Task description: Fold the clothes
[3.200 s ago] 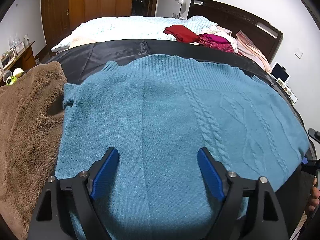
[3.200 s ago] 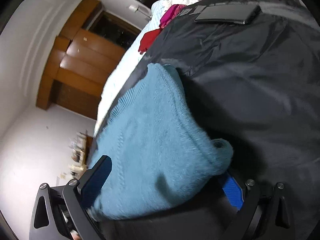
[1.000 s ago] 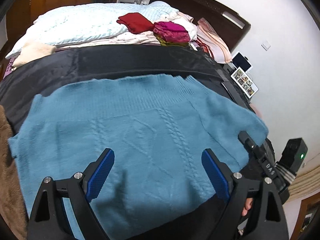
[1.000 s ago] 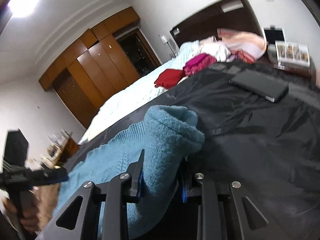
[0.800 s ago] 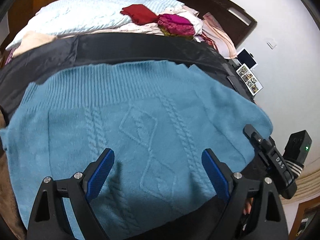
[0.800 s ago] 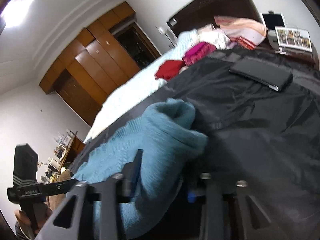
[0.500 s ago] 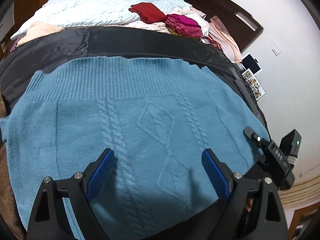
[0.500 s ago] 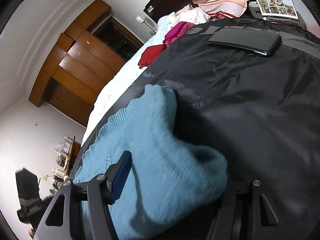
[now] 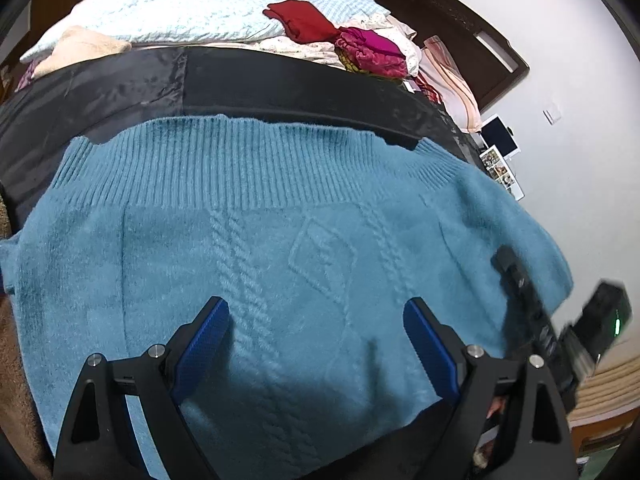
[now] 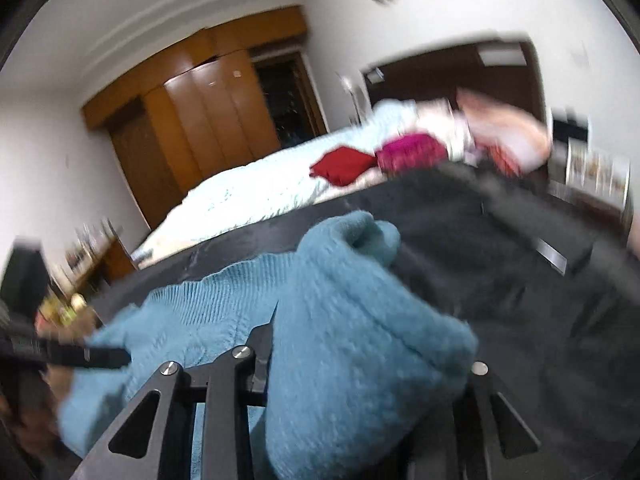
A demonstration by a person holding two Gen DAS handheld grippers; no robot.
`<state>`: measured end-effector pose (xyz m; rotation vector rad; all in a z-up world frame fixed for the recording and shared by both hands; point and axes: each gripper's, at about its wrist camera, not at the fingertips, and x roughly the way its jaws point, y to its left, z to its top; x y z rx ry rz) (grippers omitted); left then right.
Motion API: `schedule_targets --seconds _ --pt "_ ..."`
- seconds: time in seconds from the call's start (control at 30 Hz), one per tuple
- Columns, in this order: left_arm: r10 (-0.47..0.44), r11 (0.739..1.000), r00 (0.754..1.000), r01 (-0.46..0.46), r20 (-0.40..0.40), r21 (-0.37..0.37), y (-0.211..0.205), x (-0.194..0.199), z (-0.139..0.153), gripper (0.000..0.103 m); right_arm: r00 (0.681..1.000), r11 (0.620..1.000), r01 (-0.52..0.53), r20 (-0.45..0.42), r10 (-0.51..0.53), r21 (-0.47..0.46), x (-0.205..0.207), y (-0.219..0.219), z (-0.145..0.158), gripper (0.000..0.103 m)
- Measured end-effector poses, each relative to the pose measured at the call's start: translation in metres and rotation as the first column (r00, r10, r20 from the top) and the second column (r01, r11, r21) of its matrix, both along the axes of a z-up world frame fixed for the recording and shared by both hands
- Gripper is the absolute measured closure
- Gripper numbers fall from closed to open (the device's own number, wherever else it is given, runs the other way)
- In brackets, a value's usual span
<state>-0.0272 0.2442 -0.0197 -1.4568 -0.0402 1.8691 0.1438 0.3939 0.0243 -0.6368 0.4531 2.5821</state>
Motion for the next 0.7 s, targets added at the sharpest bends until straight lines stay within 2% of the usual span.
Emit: schedule_targets --seconds 0.1,0.23,0.43,0.57,0.7 --pt "0.0 1.0 0.998 -0.002 0.061 0.03 0.012 -0.013 0.01 0.012 1.0 0.994 -0.013 0.014 0.011 0.111 -0.005 -0.023 0.006 0.069" --pt "-0.043 0.997 0.997 0.039 0.07 0.062 0.042 -0.021 0.035 0.012 1.0 0.98 -0.018 0.023 0.014 0.196 -0.003 -0.039 0.002 0.069" --pt "-0.122 0.991 0.992 0.121 0.019 0.048 0.081 -0.006 0.06 0.012 0.998 0.955 -0.06 0.024 0.056 0.289 -0.005 -0.058 0.0 0.069" --pt "-0.142 0.99 0.99 0.142 -0.002 0.007 0.095 -0.001 0.066 0.012 0.994 0.913 -0.105 0.038 0.098 0.395 -0.012 -0.085 -0.001 0.069" --pt "-0.16 0.987 0.987 0.159 -0.029 -0.025 0.099 0.002 0.073 0.011 0.99 0.882 -0.14 0.05 0.132 0.451 -0.016 -0.102 -0.003 0.069"
